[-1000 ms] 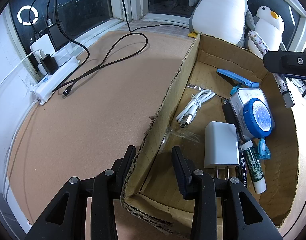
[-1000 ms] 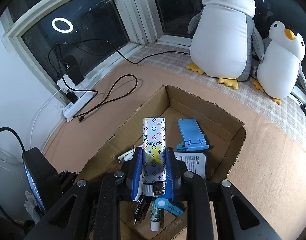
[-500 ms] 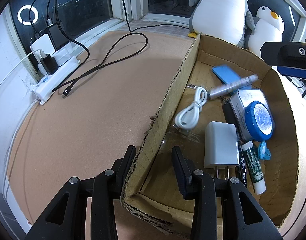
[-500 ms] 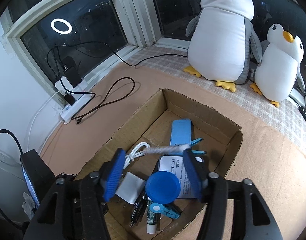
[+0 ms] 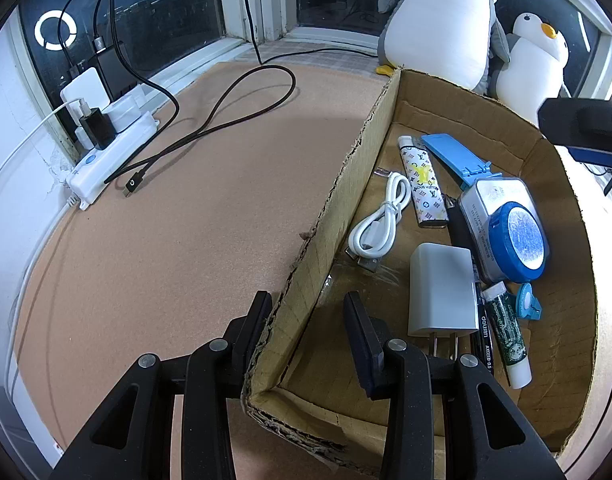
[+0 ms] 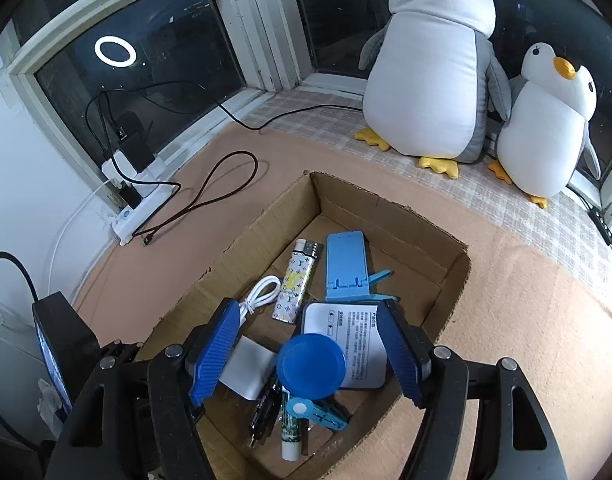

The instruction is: Organize rigid objects

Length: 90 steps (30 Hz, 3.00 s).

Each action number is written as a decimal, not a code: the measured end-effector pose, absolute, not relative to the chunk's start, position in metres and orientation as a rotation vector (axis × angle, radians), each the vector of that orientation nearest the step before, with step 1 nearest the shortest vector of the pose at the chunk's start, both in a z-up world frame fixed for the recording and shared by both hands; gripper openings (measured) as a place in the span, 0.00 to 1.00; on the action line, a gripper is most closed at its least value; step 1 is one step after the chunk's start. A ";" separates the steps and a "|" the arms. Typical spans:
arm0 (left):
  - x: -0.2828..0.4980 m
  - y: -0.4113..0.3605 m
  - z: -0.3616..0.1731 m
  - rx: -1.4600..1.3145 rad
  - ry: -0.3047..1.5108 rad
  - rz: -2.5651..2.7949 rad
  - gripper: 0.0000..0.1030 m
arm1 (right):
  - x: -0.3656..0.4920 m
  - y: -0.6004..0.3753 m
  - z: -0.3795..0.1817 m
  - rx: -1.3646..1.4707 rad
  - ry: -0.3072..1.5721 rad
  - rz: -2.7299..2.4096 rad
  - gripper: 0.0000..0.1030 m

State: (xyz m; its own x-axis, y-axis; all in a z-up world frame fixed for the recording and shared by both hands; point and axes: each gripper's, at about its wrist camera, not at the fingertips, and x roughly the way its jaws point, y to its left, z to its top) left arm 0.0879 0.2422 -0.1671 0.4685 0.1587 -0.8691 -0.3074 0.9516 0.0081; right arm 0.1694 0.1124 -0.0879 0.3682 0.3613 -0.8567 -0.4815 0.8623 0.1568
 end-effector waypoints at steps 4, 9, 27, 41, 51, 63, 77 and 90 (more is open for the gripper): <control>0.088 0.242 -0.167 -0.157 1.046 0.287 0.39 | 0.166 0.106 -0.087 -0.128 1.064 0.536 0.66; 0.088 0.242 -0.167 -0.156 1.047 0.287 0.39 | 0.161 0.097 -0.086 -0.123 1.067 0.526 0.66; 0.080 0.237 -0.151 -0.112 1.021 0.278 0.40 | 0.135 0.064 -0.071 -0.102 1.024 0.473 0.66; 0.060 0.214 -0.085 -0.063 0.915 0.205 0.58 | 0.101 0.031 -0.034 -0.047 0.959 0.421 0.68; 0.038 0.195 -0.010 -0.054 0.765 0.171 0.73 | 0.068 0.004 0.005 -0.010 0.860 0.367 0.78; 0.023 0.161 0.005 -0.023 0.741 0.124 0.85 | 0.030 -0.020 0.006 0.021 0.795 0.245 0.84; 0.009 0.151 0.027 -0.014 0.670 0.136 0.92 | 0.009 -0.033 0.023 0.063 0.722 0.182 0.86; 0.002 0.154 0.033 -0.014 0.655 0.159 0.93 | 0.008 -0.028 0.021 0.051 0.725 0.190 0.88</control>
State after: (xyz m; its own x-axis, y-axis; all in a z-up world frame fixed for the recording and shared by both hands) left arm 0.0021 0.1541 0.0330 0.7815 0.1424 -0.6075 -0.1513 0.9878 0.0369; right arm 0.0078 -0.0277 0.0211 0.7324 0.1901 -0.6538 -0.1548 0.9816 0.1120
